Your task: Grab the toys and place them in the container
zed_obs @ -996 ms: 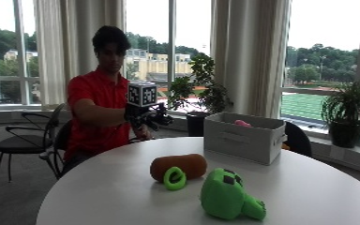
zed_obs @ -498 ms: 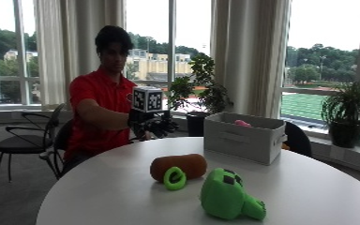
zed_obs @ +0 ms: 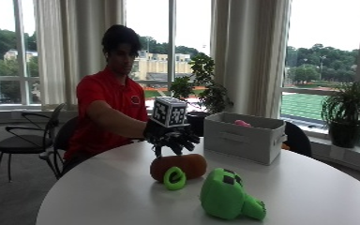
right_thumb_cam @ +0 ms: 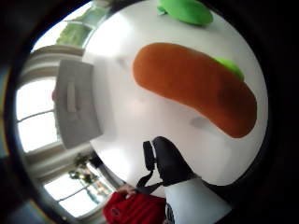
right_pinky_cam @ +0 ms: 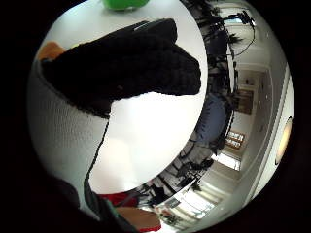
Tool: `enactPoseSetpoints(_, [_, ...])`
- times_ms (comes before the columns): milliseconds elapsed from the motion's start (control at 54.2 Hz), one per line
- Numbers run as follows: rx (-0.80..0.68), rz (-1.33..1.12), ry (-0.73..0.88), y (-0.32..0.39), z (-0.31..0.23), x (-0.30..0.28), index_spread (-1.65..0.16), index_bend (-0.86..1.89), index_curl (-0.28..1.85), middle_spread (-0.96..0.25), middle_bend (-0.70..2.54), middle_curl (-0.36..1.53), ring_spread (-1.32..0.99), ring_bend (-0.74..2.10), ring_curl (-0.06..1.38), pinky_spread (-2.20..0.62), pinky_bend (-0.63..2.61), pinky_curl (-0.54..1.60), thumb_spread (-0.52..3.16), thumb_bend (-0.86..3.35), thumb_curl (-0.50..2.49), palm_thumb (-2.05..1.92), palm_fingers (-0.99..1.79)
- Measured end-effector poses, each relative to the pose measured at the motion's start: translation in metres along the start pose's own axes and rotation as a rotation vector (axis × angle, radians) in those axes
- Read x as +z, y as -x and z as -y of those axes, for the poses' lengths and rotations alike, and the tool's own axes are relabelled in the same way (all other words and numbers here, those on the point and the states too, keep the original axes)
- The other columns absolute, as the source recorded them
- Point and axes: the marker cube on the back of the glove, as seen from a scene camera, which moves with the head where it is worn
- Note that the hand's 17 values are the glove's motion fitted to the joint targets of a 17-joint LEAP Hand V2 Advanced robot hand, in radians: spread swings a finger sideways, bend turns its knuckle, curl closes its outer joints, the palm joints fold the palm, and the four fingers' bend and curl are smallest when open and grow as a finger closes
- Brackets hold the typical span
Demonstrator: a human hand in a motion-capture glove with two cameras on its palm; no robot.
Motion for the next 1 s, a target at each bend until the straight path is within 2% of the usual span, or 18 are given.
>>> enactPoseSetpoints(277, [-0.022, -0.014, 0.128, 0.0, 0.052, 0.033, -0.28, -0.01, 0.03, -0.02, 0.14, 0.23, 0.0, 0.24, 0.4, 0.11, 1.32, 0.42, 1.08, -0.02, 0.35, 0.1, -0.28])
enactPoseSetpoints(480, [-0.044, -0.022, 0.286, 0.004, 0.057, 0.051, -0.28, -0.02, 0.0, -0.03, 0.16, 0.25, 0.0, 0.36, 0.44, 0.07, 1.4, 0.42, 1.09, -0.01, 0.36, 0.16, -0.25])
enactPoseSetpoints(609, [-0.035, -0.086, 0.317, 0.011, 0.051, 0.055, -0.3, 0.02, 0.0, -0.06, 0.23, 0.28, -0.05, 0.56, 0.48, 0.04, 1.34, 0.4, 1.14, 0.04, 0.4, 0.29, -0.08])
enactPoseSetpoints(793, [-0.01, -0.098, 0.231, 0.011, 0.053, 0.052, -0.35, 0.2, 0.07, -0.13, 0.32, 0.32, -0.16, 0.66, 0.48, -0.01, 1.24, 0.35, 1.24, 0.11, 0.45, 0.45, 0.13])
enactPoseSetpoints(886, [-0.01, -0.075, 0.124, 0.015, 0.051, 0.055, -0.36, 0.23, 0.1, -0.24, 0.52, 0.39, -0.29, 0.74, 0.48, -0.14, 1.15, 0.31, 1.26, 0.16, 0.5, 0.54, 0.52])
enactPoseSetpoints(959, [-0.006, -0.039, 0.027, 0.016, 0.05, 0.059, -0.37, 0.19, 0.12, -0.29, 0.56, 0.42, -0.37, 0.76, 0.48, -0.23, 1.17, 0.32, 1.18, 0.17, 0.55, 0.61, 0.62])
enactPoseSetpoints(996, [-0.007, -0.034, -0.019, 0.017, 0.049, 0.061, -0.37, 0.21, 0.13, -0.32, 0.66, 0.46, -0.42, 0.82, 0.49, -0.29, 1.1, 0.3, 1.09, 0.17, 0.58, 0.65, 0.8])
